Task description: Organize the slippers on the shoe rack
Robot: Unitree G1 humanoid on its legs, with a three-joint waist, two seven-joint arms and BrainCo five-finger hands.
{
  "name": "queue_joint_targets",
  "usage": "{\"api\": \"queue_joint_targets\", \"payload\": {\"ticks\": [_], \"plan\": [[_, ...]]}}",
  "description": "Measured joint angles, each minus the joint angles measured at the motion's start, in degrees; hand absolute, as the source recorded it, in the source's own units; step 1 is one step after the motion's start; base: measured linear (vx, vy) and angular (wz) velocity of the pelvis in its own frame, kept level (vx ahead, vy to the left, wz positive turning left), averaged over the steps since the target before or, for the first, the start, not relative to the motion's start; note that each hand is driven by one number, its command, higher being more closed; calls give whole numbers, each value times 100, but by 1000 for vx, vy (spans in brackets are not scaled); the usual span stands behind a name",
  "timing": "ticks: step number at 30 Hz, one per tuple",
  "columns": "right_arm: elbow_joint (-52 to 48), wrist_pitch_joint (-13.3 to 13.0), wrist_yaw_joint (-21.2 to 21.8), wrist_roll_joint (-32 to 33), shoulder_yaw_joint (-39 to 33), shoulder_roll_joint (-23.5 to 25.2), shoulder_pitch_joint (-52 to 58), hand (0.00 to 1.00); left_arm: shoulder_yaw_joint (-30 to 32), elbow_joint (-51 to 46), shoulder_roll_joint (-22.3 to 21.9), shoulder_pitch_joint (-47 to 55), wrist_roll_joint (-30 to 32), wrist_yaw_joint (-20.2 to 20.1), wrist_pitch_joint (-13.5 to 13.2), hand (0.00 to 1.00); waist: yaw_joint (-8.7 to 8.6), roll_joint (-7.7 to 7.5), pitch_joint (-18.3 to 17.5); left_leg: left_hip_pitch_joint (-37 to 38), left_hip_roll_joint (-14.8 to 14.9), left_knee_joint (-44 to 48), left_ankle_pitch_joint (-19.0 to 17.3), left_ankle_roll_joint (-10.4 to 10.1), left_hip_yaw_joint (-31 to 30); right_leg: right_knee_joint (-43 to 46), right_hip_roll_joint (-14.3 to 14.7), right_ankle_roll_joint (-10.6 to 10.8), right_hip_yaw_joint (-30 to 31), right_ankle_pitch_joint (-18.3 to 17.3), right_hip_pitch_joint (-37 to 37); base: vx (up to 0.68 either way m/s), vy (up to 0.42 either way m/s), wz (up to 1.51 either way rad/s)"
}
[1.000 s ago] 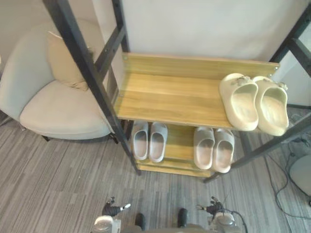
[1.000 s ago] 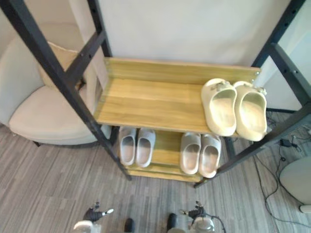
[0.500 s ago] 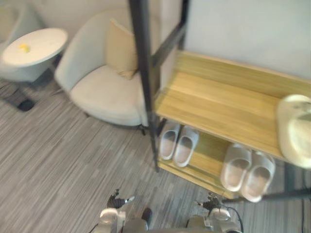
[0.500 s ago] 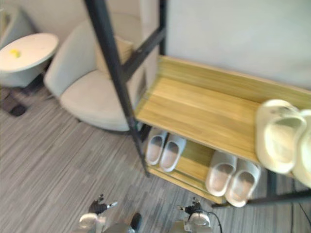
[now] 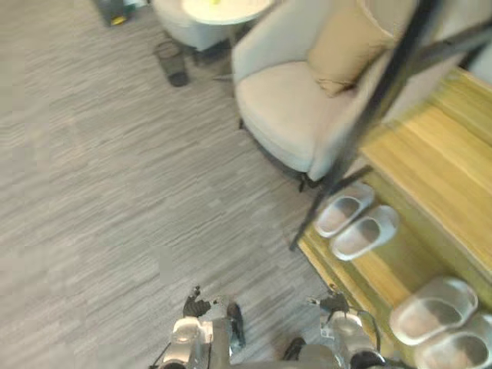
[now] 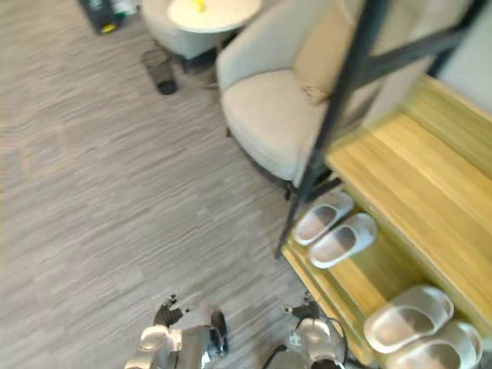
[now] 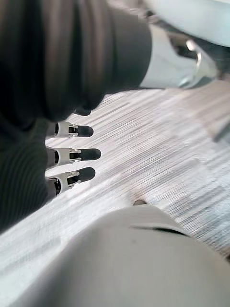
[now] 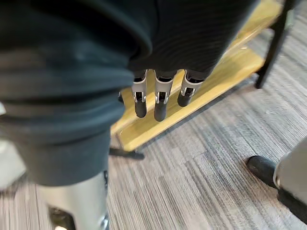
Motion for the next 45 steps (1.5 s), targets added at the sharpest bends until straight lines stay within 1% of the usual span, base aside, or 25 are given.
{"api": "queue_joint_targets", "payload": {"ticks": [2, 6, 8, 10, 11, 12, 13, 16, 19, 21, 25, 27, 29, 30, 31, 32, 34, 35, 36, 37, 39, 41, 42, 44, 45], "plan": [[8, 3, 4, 1, -24, -20, 73, 0, -3, 203, 13, 30, 4, -2, 30, 0, -4, 97, -55, 343, 34, -83, -246, -190, -150, -9, 88, 111, 19, 44, 98, -7, 39, 28], [229, 13, 20, 1, -3, 12, 5, 0, -178, 485, 262, -23, 57, -19, 43, 0, 8, -17, -70, 509, -256, -696, 85, -92, -201, -450, 152, 187, 416, 342, 60, -44, 84, 7], [314, 30, 22, -7, 4, 9, -35, 0, -175, 534, 335, 8, 60, -20, 43, 0, 22, -53, -68, 523, -350, -686, 66, -63, -261, -265, 32, 216, 410, 291, 73, 9, 80, 14], [323, 70, 35, -11, 6, 4, -19, 0, -164, 533, 356, 19, 66, -45, 40, 0, -4, -139, -14, 578, -551, -612, -88, 34, -469, 583, -340, 251, 461, -25, -34, -18, 51, 38], [323, 77, 35, -10, -2, 5, -14, 0, -168, 534, 355, 18, 79, -46, 43, 0, -22, -142, -11, 603, -577, -627, -101, 33, -548, 798, -396, 216, 561, -47, -93, -17, 19, 67], [322, 83, 35, -9, -3, 5, 11, 0, -180, 531, 352, 32, 101, -44, 43, 0, -84, -137, -11, 684, -624, -714, -88, 104, -734, 1373, -460, -4, 939, -45, -339, 24, -11, 108], [312, 79, 41, -8, 20, 90, 91, 0, -156, 525, 376, 70, 101, -40, 52, 0, -155, -165, -19, 799, -623, -870, -11, 81, -1106, 1482, -118, 91, 1937, -224, -586, 33, -10, 106], [314, 80, 40, -6, 47, 201, 207, 0, -158, 541, 411, 45, 101, -27, 53, 0, -163, -216, -45, 939, -628, -1203, 151, 67, -1558, 1313, 391, 150, 2773, -252, -1036, 90, -91, 84], [294, 78, 36, -2, 41, 195, 285, 0, -157, 580, 408, 38, 105, -37, 53, 0, -256, -289, -90, 1042, -714, -1413, 237, -56, -2021, 673, 616, -32, 3094, -93, -1168, 151, -184, 112], [283, 81, 32, 18, -20, 187, 343, 0, -5, 661, 322, 16, 112, -39, 46, 0, -266, -288, -168, 1078, -719, -1443, 190, -162, -2298, 480, 585, -156, 2804, 30, -1001, 208, -205, 98], [204, 83, 39, 3, -6, 247, 296, 0, 354, 541, 150, 44, 107, -34, 45, 0, -180, -172, -166, 880, -581, -823, 115, -461, -2061, 522, 592, -234, 2354, -92, -699, 255, -141, 49], [115, 81, 38, 5, 57, 325, 384, 0, 541, 284, 53, 95, 86, -21, 43, 0, -152, -193, -142, 529, -479, 491, -117, -657, -1503, 444, 610, -235, 2166, -92, -237, 266, -75, 60], [-87, 51, 30, 8, 185, 351, 424, 0, 723, 89, -35, 131, 50, 7, 40, 0, -53, -202, -128, 129, -76, 1567, -264, -532, -658, 317, 720, -256, 2068, -103, 63, 217, -49, 9], [-214, 48, 24, 10, 238, 350, 425, 0, 725, 42, -74, 141, -15, 5, 45, 0, 19, -141, -159, 43, 257, 1774, -395, -303, -165, 312, 811, -318, 2027, -146, 133, 205, -13, -14], [-263, 47, 16, 14, 238, 349, 412, 0, 725, 27, -133, 142, -23, 6, 47, 0, 30, -88, -182, 12, 420, 1795, -453, -270, 95, 310, 858, -332, 1957, -177, 161, 206, 5, 4], [-271, 58, 14, 25, 210, 380, 371, 0, 718, -2, -154, 122, -26, 6, 46, 0, 13, -65, -200, 20, 420, 1771, -436, -288, 254, 248, 834, -318, 1857, -180, 219, 195, 22, 45], [-258, 80, 8, 48, 138, 457, 394, 0, 699, -38, -155, 26, -26, 3, 33, 0, 16, -234, -83, -204, 457, 2319, -309, -311, 495, -200, 765, -302, 1625, -155, 600, 215, 44, 81], [-240, 121, 9, 57, 91, 511, 389, 0, 712, -78, -133, -35, -24, 1, 4, 0, 41, -267, -47, -347, 405, 2235, -698, -289, 636, -315, 728, -301, 1570, -156, 716, 187, 61, 83], [-234, 124, 3, 116, 44, 433, 378, 0, 705, -67, -165, -56, -36, 2, 12, 0, 29, -163, -115, -300, 328, 1103, -387, -133, 648, -349, 769, -278, 1532, -154, 717, 194, 104, 63], [-117, 117, 4, 196, 19, 342, 326, 0, 691, 16, -133, -36, -83, 3, 6, 0, 60, -116, -144, -172, 252, 578, -437, 35, 646, -365, 806, -152, 1527, -187, 713, 236, 135, 45], [45, 122, 17, 216, 25, 402, 96, 0, 693, 98, 16, -3, -150, 2, 26, 0, 139, -274, -103, -72, 11, 292, -418, 104, 651, -426, 663, 47, 1563, -96, 711, 293, 140, 29], [31, 124, 27, 204, -15, 480, 110, 0, 725, 139, 112, 131, -192, 4, 45, 0, 173, -293, -94, 199, -91, 302, -489, 200, 617, 62, 538, 187, 1609, -16, 787, 232, 96, 29], [-8, 124, 37, 202, -5, 507, 172, 0, 723, 134, 125, 223, -243, 2, 46, 0, 169, -286, -91, 430, -132, 295, -584, 252, 546, 793, 415, 302, 1611, 65, 675, 261, 103, 34], [-65, 107, 50, 199, 7, 502, 337, 0, 711, 122, 123, 293, -255, 0, 49, 0, 129, -209, -102, 866, -135, 156, -958, 142, 183, 2953, 135, 202, 1857, 455, -80, 276, 75, 49], [-56, 117, 58, 200, 51, 520, 414, 0, 716, 142, 168, 300, -265, 1, 66, 0, 107, -265, -108, 986, -206, 174, -1031, 144, 46, 3772, 75, 207, 2185, 250, -545, 196, 14, 60]]}}
